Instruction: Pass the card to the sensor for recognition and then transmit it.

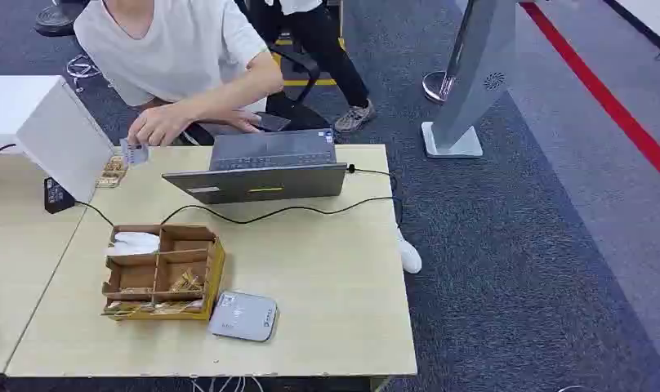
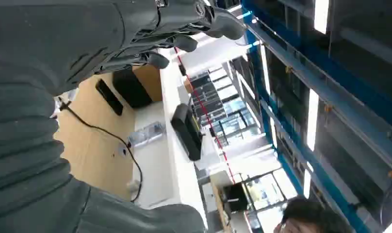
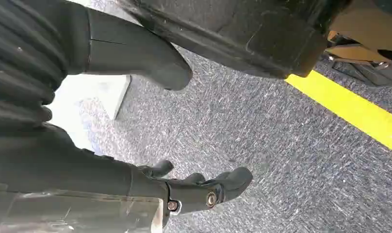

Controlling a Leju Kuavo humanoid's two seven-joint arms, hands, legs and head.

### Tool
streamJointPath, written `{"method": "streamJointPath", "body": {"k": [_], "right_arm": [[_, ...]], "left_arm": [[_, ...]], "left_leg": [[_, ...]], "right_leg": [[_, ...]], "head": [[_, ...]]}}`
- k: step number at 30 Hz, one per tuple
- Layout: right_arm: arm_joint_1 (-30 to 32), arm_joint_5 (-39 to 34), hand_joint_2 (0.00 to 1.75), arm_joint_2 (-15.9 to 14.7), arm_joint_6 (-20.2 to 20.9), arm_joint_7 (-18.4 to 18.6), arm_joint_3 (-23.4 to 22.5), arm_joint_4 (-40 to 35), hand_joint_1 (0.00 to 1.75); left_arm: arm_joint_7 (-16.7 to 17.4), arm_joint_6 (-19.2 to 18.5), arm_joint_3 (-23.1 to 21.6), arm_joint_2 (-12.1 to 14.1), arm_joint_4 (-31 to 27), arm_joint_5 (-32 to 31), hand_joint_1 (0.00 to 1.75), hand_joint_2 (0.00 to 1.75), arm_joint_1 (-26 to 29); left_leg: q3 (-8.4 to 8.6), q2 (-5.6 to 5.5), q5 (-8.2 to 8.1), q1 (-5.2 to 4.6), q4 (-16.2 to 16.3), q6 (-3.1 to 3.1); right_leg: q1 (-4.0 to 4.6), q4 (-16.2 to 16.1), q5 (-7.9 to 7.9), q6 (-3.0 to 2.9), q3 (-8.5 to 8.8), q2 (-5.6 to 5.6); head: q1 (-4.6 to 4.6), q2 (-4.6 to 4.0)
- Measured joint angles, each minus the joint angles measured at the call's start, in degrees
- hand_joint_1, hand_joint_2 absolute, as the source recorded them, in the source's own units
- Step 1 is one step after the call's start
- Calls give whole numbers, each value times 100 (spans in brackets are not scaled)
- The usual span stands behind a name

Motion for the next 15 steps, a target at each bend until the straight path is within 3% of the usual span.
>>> {"method": "streamJointPath", "body": {"k": [15], "right_arm": [[-35, 22, 175, -13, 89, 116, 111, 0, 0]], "left_arm": [[1217, -867, -1224, 564, 1165, -2051, 0, 175, -1349]], "left_leg": [[-4, 7, 5, 0, 2, 1]], "right_leg": [[0, 0, 12, 0, 3, 9]], "head": [[-2, 0]]}}
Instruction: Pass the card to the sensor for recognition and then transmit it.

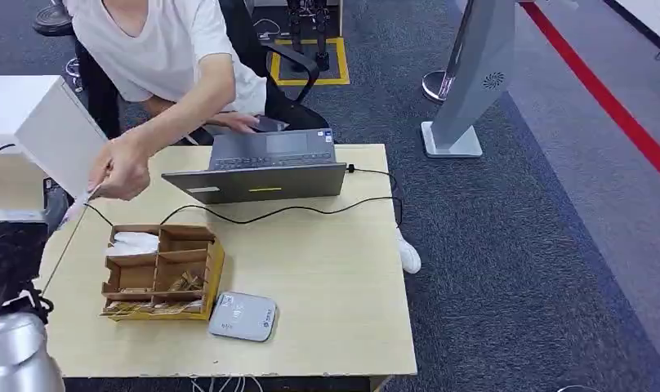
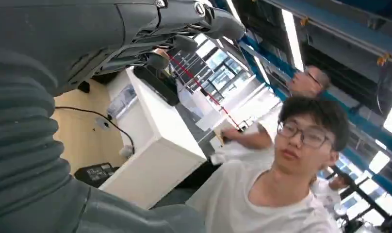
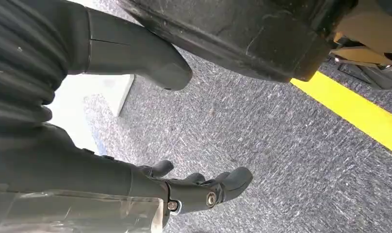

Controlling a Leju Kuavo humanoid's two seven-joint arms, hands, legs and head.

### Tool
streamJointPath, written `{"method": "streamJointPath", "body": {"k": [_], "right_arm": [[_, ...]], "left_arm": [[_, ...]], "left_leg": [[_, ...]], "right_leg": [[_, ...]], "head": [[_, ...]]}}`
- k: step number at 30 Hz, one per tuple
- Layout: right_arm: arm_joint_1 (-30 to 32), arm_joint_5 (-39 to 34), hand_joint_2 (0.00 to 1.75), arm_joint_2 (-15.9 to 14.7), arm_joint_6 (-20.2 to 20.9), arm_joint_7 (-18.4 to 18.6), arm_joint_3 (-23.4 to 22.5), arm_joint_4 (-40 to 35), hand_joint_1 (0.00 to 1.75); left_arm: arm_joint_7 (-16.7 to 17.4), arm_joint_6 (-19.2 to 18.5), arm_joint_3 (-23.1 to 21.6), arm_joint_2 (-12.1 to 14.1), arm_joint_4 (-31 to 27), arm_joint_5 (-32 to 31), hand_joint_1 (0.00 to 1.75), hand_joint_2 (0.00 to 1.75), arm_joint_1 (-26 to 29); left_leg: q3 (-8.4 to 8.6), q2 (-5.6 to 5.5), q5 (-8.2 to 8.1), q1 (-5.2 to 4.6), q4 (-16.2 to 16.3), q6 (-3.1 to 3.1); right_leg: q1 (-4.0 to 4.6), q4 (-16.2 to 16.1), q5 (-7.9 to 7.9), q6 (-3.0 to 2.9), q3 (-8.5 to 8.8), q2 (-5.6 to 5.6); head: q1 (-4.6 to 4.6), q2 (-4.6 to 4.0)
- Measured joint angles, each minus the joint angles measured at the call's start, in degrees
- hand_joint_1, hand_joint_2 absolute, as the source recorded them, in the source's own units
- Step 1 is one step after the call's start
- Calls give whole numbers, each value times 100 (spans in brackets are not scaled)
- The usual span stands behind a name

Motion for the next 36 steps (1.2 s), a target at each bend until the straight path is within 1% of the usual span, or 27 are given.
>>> {"method": "streamJointPath", "body": {"k": [2, 3, 10, 18, 23, 26, 36], "right_arm": [[-4, 2, 175, -2, 15, 11, 18, 0, 0], [-6, 9, 175, -2, 24, 20, 35, 0, 0], [-6, 81, 175, -24, 83, 100, 109, 7, 0], [-11, 114, 175, -26, 149, 177, 208, 9, 0], [-14, 199, 175, -26, 179, 208, 273, 9, 0], [-13, 199, 175, -26, 195, 219, 280, 9, 0], [-13, 203, 175, -26, 197, 221, 350, 9, 0]], "left_arm": [[160, -116, -142, 68, 157, -264, 0, 175, -170], [256, -180, -227, 99, 254, -406, 175, 175, -264], [835, -586, -766, 332, 742, -1364, 175, 175, -800], [1502, -1032, -1426, 675, 1352, -2448, 175, 175, -1482], [1913, -1298, -1750, 859, 1658, -3086, 175, 175, -1794], [2018, -1353, -1845, 912, 1775, -3231, 175, 175, -1890], [2022, -1329, -1927, 1008, 1952, -3205, 175, 175, -1928]], "left_leg": [[0, 4, 0, 0, 0, 0], [0, 3, 1, 0, 0, 0], [-4, 4, 2, -1, 1, -1], [-5, 4, 10, 0, 1, 2], [-5, 4, 11, -1, 1, 2], [-5, 6, 11, -1, 2, 2], [-7, 5, 11, -1, 1, 2]], "right_leg": [[0, 0, 1, 0, -2, 3], [0, 0, 1, -1, -2, 3], [0, 2, 4, -3, -4, 5], [0, 4, 7, -3, -5, 3], [0, 6, 9, -2, -4, 3], [0, 6, 10, -2, -5, 5], [0, 6, 9, -2, -6, 4]], "head": [[0, 0], [2, 0], [4, 0], [0, 0], [0, 0], [2, 0], [0, 0]]}}
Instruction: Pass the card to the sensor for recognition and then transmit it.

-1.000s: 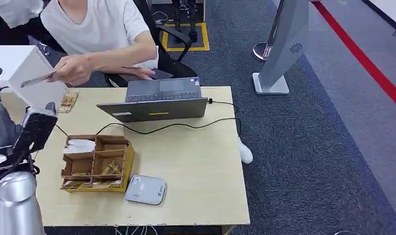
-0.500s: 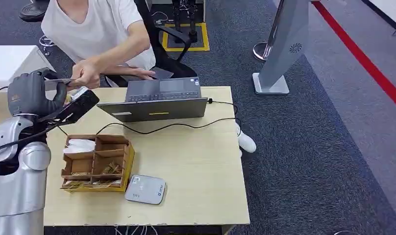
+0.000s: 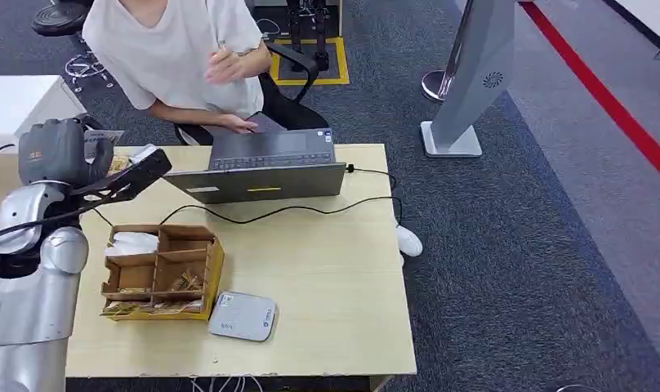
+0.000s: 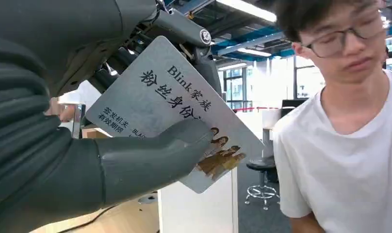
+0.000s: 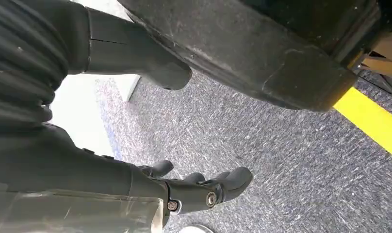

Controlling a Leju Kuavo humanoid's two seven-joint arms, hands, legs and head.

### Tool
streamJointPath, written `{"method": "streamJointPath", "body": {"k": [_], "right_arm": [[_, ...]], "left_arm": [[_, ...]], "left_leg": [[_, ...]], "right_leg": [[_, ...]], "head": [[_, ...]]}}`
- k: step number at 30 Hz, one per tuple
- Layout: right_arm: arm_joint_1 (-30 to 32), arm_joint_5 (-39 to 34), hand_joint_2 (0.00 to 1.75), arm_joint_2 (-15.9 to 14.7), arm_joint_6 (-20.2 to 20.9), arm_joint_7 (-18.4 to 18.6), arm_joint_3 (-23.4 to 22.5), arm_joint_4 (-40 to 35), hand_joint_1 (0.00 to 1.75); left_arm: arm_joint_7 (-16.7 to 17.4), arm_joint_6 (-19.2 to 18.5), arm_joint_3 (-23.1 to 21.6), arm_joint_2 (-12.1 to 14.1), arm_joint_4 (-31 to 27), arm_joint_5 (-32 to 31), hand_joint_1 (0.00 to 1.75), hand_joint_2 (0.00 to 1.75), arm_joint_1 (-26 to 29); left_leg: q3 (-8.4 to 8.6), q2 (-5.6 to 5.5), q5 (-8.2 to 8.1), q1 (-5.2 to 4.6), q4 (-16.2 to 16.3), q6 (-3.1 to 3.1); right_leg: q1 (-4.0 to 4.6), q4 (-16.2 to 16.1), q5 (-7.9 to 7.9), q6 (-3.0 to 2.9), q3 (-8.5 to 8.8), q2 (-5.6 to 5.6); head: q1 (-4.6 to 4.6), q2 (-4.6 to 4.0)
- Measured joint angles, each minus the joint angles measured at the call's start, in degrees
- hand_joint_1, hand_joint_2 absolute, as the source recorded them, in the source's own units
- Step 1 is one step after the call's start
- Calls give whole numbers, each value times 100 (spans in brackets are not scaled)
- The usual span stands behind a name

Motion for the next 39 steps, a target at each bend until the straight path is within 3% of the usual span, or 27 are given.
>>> {"method": "streamJointPath", "body": {"k": [5, 10, 15, 23, 30, 39], "right_arm": [[3, -7, 175, 0, -4, 2, 18, 0, 0], [11, -101, 175, 0, -50, 4, 15, 0, 0], [31, -227, 175, 0, -83, 28, 13, 0, 0], [53, -313, 175, 7, -151, 42, 9, 4, 0], [58, -345, 175, 7, -151, 59, -2, 9, 0], [58, -337, 175, 9, -146, 85, -2, 9, 0]], "left_arm": [[-77, 274, -13, 9, -149, -18, 175, 175, 151], [-311, 610, -238, 7, -1146, -35, 175, 175, 755], [-415, 757, -895, 61, -2331, -157, 175, 175, 1570], [-529, 822, -1395, 221, -2995, -203, 175, 175, 2089], [-525, 776, -1972, 332, -3023, -223, 175, 175, 2651], [-435, 577, -2131, 332, -2203, 66, 175, 175, 2978]], "left_leg": [[0, 1, 0, 0, 0, 0], [-2, 1, -3, -1, 0, -1], [-12, -3, -6, -1, 0, 2], [-11, -2, -1, -1, -1, 2], [-16, -3, -2, -2, -1, 2], [-16, -2, -1, -2, -1, 2]], "right_leg": [[0, 0, 0, 0, 0, 1], [0, -2, -1, 1, 0, 1], [0, -8, -3, 3, -6, -3], [0, -4, -1, 2, -8, -4], [-1, -7, -1, 2, -13, -4], [0, -5, 0, 2, -13, -4]], "head": [[2, 0], [0, 0], [2, 0], [2, 0], [2, 0], [0, 0]]}}
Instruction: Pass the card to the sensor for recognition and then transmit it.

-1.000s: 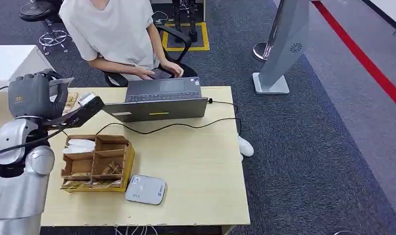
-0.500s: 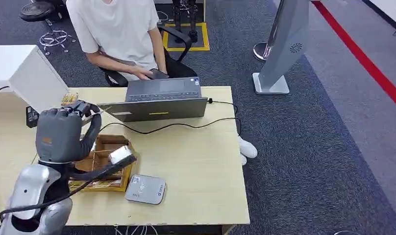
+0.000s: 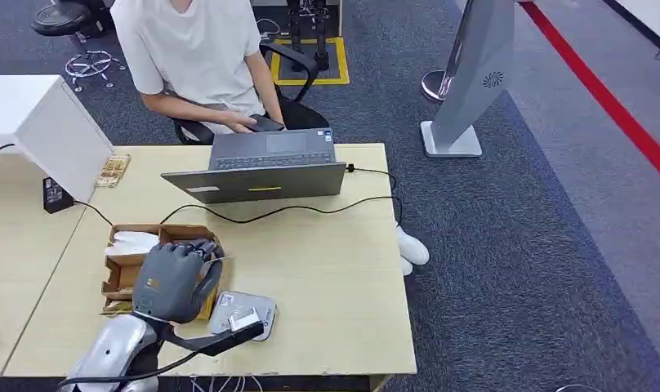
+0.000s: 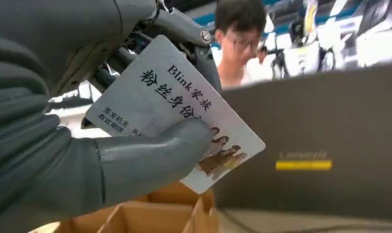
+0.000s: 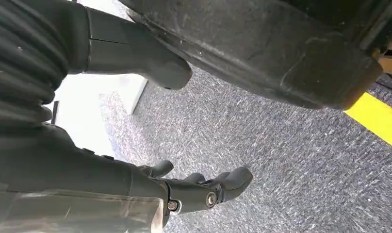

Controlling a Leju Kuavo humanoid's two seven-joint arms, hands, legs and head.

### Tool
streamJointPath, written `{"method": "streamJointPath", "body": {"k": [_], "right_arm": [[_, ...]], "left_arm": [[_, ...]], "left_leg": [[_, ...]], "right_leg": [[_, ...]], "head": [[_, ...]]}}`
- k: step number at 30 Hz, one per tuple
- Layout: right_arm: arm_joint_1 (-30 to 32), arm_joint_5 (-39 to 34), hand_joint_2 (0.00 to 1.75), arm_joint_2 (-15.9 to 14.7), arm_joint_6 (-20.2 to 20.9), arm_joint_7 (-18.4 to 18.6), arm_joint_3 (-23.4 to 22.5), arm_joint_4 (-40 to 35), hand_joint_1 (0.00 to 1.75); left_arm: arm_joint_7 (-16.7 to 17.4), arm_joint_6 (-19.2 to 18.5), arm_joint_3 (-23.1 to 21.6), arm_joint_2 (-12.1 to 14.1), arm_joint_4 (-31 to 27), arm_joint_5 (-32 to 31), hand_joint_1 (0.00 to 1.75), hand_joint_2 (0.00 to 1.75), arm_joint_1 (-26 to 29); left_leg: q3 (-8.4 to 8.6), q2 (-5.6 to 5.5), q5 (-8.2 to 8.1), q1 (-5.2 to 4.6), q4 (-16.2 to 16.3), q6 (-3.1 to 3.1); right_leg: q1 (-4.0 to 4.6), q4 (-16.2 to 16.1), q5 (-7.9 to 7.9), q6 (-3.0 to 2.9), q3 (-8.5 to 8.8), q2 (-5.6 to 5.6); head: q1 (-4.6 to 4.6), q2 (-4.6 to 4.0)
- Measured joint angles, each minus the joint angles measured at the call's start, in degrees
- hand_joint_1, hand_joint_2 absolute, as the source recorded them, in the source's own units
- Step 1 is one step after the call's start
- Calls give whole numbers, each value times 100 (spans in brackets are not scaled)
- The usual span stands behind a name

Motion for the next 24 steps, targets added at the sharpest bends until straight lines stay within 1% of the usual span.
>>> {"method": "streamJointPath", "body": {"k": [7, 11, 17, 24], "right_arm": [[-4, 15, 175, 4, -2, 44, 0, 0, 0], [-5, 15, 175, 7, -2, 50, 0, -2, 0], [-6, 20, 175, 9, -2, 70, 0, -2, 0], [-7, 20, 175, 9, -2, 79, 0, -2, 0]], "left_arm": [[-2, -201, 0, 20, 386, 96, 175, 175, 89], [0, -249, 0, 22, 474, 105, 175, 175, 98], [66, -494, 0, 52, 642, 210, 175, 175, 102], [76, -579, 0, 81, 819, 249, 175, 175, 99]], "left_leg": [[-2, -2, 0, 0, 0, 0], [-2, -2, 0, 0, 0, 0], [-2, -2, 0, 0, 0, 0], [-2, -2, 0, 0, 0, 0]], "right_leg": [[0, 0, 0, 0, 0, -1], [0, 0, 0, 0, 0, -1], [0, 0, 0, 0, 0, -2], [0, 0, 0, 0, 0, -2]], "head": [[0, 0], [0, 0], [0, 0], [0, 0]]}}
